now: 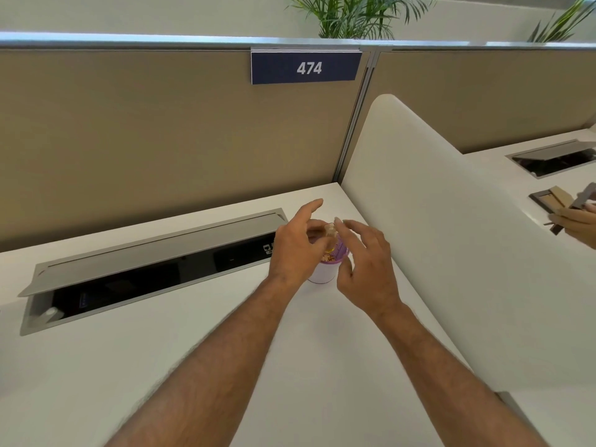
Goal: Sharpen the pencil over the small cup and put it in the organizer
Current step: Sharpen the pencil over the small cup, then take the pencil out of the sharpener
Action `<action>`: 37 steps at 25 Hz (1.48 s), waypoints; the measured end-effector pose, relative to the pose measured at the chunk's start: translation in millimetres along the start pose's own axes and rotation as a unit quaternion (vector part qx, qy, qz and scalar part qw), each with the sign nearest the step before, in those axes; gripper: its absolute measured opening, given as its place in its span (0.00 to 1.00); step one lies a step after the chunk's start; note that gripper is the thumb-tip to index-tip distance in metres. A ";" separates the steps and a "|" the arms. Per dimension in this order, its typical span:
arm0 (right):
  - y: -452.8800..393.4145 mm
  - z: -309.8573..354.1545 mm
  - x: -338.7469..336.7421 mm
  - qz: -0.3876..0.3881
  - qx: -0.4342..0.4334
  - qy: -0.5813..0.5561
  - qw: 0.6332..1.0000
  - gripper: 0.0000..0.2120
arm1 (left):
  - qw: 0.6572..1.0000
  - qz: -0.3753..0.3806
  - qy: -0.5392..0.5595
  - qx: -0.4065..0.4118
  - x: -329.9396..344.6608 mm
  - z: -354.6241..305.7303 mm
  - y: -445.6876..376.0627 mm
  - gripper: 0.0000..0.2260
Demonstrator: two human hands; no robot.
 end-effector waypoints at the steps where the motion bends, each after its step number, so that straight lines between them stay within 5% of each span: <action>1: 0.7 -3.7 -0.6 -0.007 0.027 -0.034 0.999 0.30 | 1.000 -0.006 0.019 -0.003 -2.0 0.0 -0.5 0.28; 5: 0.0 -11.6 0.9 -0.013 0.140 -0.142 0.980 0.30 | 0.996 -0.044 0.070 -0.010 -15.8 -2.9 1.1 0.20; 10: 3.8 10.6 -4.0 -0.011 0.136 -0.229 0.964 0.17 | 0.987 -0.051 0.148 -0.029 -29.6 -6.5 23.3 0.15; 15: 27.0 28.8 -9.3 0.002 0.154 -0.290 0.945 0.19 | 0.971 -0.065 0.216 -0.073 -52.3 3.2 63.4 0.15; 21: 60.7 67.8 -18.5 0.052 0.147 -0.370 0.916 0.19 | 0.982 -0.060 0.154 -0.088 -85.8 12.9 125.4 0.14; 25: 76.9 119.1 -26.6 0.096 0.061 -0.290 0.950 0.15 | 0.997 -0.069 -0.032 -0.027 -118.7 7.2 175.0 0.17; 29: 85.1 180.5 -25.5 0.138 -0.023 -0.188 0.972 0.17 | 0.967 -0.139 -0.205 0.065 -156.2 -10.2 223.5 0.31; 33: 96.0 237.2 -13.0 0.191 -0.086 -0.112 0.971 0.26 | 0.958 -0.181 -0.197 0.108 -188.7 -26.2 261.2 0.19; 37: 115.4 272.8 4.3 0.208 -0.071 -0.123 0.968 0.36 | 0.971 -0.199 -0.129 0.035 -222.3 -13.7 292.8 0.15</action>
Point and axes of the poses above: each hand's wrist, its own y-axis away from the middle knuckle, its own x-axis out of the palm, z = x × y, the point moved 6 cm from there along -y, towards the middle knuckle, and after that the axes turned 7 degrees about -y, right-handed, at the moved point
